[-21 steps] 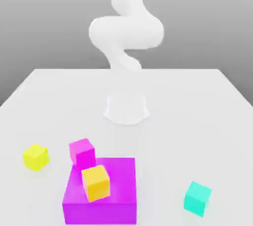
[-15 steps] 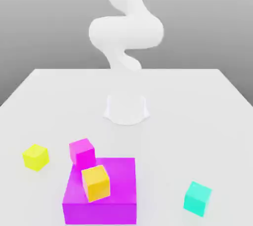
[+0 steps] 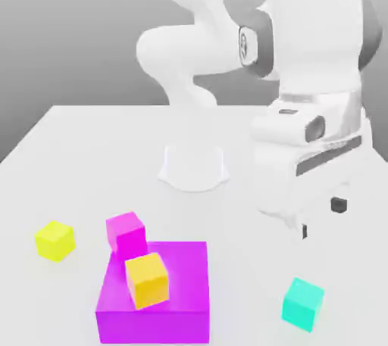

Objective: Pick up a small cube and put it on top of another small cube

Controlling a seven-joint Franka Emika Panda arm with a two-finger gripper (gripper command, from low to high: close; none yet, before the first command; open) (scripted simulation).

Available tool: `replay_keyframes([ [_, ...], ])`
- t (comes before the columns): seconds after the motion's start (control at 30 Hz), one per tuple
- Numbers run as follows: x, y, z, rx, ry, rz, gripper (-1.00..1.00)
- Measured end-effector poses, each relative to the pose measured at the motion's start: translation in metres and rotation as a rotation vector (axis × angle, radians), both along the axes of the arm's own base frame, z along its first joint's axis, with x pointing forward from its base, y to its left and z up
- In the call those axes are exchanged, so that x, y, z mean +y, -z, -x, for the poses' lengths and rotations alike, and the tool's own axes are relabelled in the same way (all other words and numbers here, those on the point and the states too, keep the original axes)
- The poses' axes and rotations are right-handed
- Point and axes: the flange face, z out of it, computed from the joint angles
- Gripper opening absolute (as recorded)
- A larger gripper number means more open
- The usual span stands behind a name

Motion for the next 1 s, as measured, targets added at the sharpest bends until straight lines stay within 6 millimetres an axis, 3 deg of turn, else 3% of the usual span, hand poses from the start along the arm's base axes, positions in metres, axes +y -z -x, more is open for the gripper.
replay_keyframes([
  [0.13, 0.011, 0.073, 0.022, 0.091, -0.126, 0.063, 0.00],
  [0.3, 0.014, 0.140, 0.028, 0.112, -0.156, 0.077, 0.00],
  [0.33, 0.014, 0.149, 0.028, 0.112, -0.156, 0.077, -1.00],
  [0.53, 0.014, 0.154, 0.029, 0.114, -0.156, 0.077, -1.00],
  [0.6, 0.014, 0.142, 0.028, 0.113, -0.157, 0.078, -1.00],
  [0.73, 0.012, 0.096, 0.028, 0.113, -0.154, 0.077, -1.00],
  [0.77, -0.002, 0.083, 0.021, 0.112, -0.128, 0.080, -1.00],
  [0.87, -0.068, 0.042, 0.001, 0.110, -0.013, 0.084, -1.00],
  [1.0, -0.194, -0.009, -0.003, 0.120, 0.214, 0.067, -1.00],
])
